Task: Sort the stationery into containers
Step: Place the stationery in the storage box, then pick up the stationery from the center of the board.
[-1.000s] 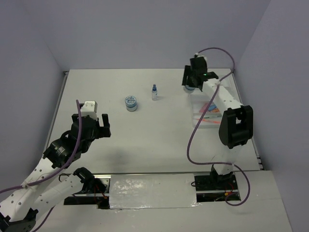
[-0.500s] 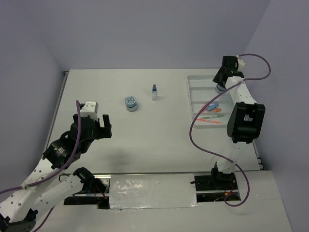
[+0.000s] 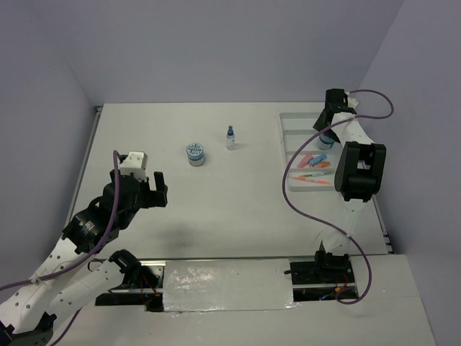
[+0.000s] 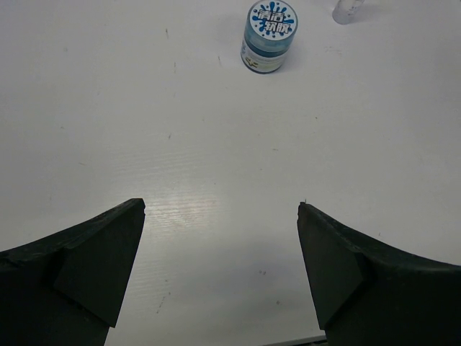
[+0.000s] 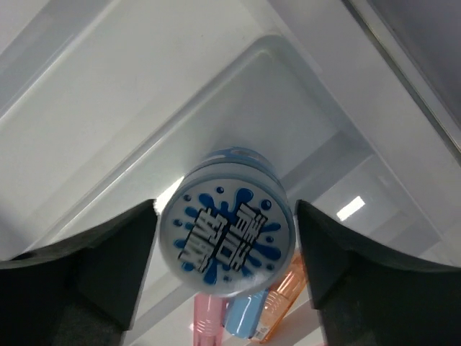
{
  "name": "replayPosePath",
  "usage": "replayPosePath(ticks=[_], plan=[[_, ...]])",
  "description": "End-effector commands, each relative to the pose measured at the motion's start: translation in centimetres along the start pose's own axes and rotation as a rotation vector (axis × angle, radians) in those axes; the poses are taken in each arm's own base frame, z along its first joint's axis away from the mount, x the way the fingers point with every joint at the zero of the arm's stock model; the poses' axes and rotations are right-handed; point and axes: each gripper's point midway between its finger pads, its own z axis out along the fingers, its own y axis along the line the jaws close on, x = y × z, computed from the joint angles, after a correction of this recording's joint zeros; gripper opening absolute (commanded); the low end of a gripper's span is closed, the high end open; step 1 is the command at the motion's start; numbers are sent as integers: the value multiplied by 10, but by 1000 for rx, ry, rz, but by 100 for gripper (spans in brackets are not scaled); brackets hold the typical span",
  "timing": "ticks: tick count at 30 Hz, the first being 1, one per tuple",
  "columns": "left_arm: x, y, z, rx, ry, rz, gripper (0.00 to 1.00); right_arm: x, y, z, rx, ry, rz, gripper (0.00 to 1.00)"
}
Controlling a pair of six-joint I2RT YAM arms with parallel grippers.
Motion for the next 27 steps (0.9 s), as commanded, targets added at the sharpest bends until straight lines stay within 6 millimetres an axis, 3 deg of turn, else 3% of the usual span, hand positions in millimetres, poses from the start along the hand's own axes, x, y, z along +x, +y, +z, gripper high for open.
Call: replayPosePath(ticks=[1,2,9,11,12,13,14,15,16,18,19,21,22,23,25,26,27], plan=[[-9,-3,0,21,-43,-3,99,-38,-3,-16,10,-97,63,84],[-10,-3,-1,21,-44,-4,99,-39,-4,-18,12,-99,71,99],[-9,2,1,-9,-41,-5,99,-66,11,-55,-74,-148,92,100],[-10,8,1,-54,-45,-29,99,-71,29,-79,-150,-170,63,100],[-9,15,-1,-91,-37,-33,99,-60,51,-95,-201,-174,20,100],[-12,28,-2,-174,-56,-71,99,-68,58,-122,-247,-223,-10,100],[-11,37,-2,-233,-53,-88,99,-61,83,-146,-304,-266,-48,100],[-14,45,-7,-281,-63,-108,99,-37,115,-188,-406,-287,-114,100],[-11,64,-13,-390,-70,-143,99,-31,138,-214,-496,-343,-179,100],[-14,80,-22,-482,-91,-192,99,7,165,-250,-599,-345,-259,100],[-11,91,-29,-542,-98,-217,99,44,198,-284,-709,-350,-348,100],[-12,96,-35,-547,-118,-237,99,89,228,-302,-788,-329,-435,100],[-16,96,-35,-537,-137,-250,99,116,251,-325,-882,-339,-508,100],[-17,92,-37,-497,-148,-259,99,125,265,-338,-926,-346,-529,100],[-17,87,-34,-449,-152,-228,99,162,292,-333,-953,-325,-637,100],[-20,81,-33,-402,-166,-240,99,166,308,-355,-992,-351,-650,100],[-20,80,-33,-393,-166,-231,99,186,321,-342,-980,-332,-695,100]])
